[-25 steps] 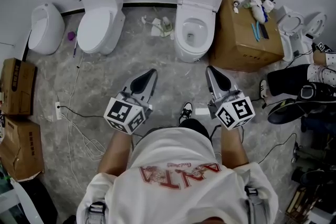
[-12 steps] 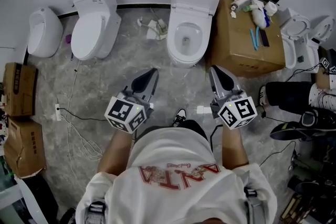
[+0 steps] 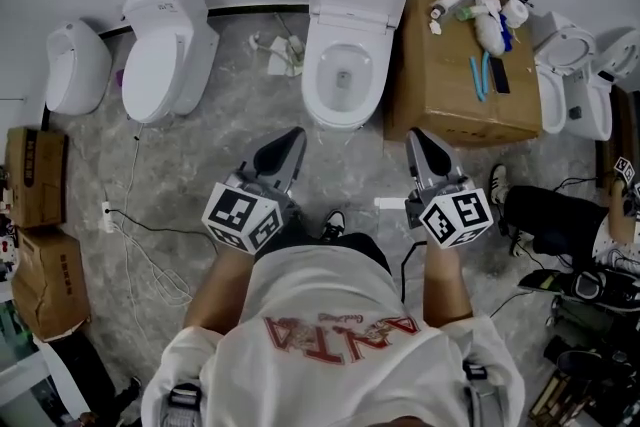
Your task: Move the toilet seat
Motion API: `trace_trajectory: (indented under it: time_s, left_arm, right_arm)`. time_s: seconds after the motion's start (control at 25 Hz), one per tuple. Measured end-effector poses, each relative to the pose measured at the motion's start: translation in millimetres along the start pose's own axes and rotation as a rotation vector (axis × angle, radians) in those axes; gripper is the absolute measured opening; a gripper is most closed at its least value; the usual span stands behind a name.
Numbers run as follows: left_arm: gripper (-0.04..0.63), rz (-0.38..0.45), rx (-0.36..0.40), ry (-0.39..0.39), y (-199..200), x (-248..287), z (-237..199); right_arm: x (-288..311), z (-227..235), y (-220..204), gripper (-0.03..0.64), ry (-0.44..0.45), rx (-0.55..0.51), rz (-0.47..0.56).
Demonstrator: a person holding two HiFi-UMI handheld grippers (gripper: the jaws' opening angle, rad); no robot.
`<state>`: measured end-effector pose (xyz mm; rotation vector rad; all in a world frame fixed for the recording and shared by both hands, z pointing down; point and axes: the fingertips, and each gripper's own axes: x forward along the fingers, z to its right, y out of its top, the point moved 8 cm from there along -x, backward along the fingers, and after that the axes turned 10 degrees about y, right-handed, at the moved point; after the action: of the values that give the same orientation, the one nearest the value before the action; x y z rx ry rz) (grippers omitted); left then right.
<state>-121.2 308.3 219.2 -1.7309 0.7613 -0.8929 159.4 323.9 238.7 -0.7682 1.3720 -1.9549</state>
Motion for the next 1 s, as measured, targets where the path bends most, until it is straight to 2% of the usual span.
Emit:
trace_trajectory:
  time_s: [0.4, 0.72, 1.0]
  left_arm:
    - [0.009, -0.015, -0.033, -0.057, 8.9, 59.5, -43.4]
    - [0.009, -0.074, -0.057, -0.066, 14.9, 116.7, -131.0]
    - [0.009, -0.16, -0.073, -0.079, -8.7, 161.6, -192.3]
  right_arm:
    - [45.3, 28.8, 9.2, 0.002, -0.064, -0.008, -0.036]
    - [136.7, 47.4, 10.7, 0.002, -0.1, -0.025, -0.105]
    - [192.2, 75.0, -15.9, 0.002, -0.167, 0.02, -0.155]
